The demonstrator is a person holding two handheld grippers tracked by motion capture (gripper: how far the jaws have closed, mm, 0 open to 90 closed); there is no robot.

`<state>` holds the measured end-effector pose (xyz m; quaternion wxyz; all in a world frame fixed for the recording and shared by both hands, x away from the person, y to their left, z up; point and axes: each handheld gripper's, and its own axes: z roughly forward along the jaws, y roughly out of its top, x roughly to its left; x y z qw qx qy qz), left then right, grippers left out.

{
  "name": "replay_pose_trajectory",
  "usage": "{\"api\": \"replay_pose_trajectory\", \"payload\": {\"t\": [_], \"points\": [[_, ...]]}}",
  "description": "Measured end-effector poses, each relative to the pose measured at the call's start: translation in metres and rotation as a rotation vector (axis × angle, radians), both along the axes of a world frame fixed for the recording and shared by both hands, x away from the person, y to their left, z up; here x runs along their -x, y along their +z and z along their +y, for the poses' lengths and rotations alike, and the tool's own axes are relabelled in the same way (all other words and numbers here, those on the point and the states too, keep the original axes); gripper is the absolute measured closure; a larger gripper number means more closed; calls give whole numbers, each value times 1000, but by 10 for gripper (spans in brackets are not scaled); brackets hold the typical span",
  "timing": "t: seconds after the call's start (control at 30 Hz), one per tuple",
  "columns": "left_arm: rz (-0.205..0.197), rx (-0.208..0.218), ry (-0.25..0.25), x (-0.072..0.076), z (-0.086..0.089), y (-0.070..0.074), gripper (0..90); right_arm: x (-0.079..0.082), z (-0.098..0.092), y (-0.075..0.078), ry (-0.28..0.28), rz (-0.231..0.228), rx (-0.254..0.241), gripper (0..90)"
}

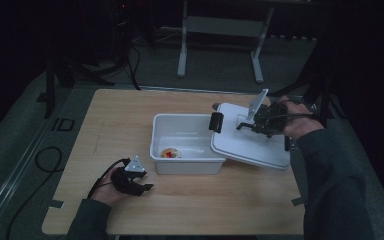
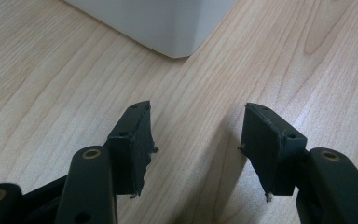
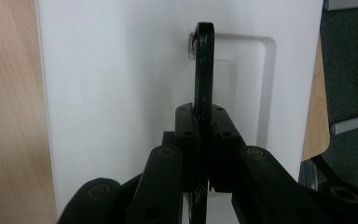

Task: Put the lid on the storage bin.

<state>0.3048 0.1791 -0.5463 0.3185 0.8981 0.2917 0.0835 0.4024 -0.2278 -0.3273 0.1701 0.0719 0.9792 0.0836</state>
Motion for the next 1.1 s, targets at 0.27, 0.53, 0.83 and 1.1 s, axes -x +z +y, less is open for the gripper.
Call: {"api": "replay_pose_trajectory", "payload": {"t": [0.27, 0.53, 0.83, 1.1], "points": [[1, 1, 0, 0, 0, 0, 432, -3, 11, 0, 20, 2, -4, 844], [1, 2, 1, 0, 0, 0, 433, -6, 22, 1, 41, 6, 3, 844], [4, 3, 1, 0, 0, 0, 432, -7, 32, 6, 58, 2, -2, 844], [5, 5, 0, 0, 0, 0, 432, -9, 41, 7, 74, 3, 1, 844]]}}
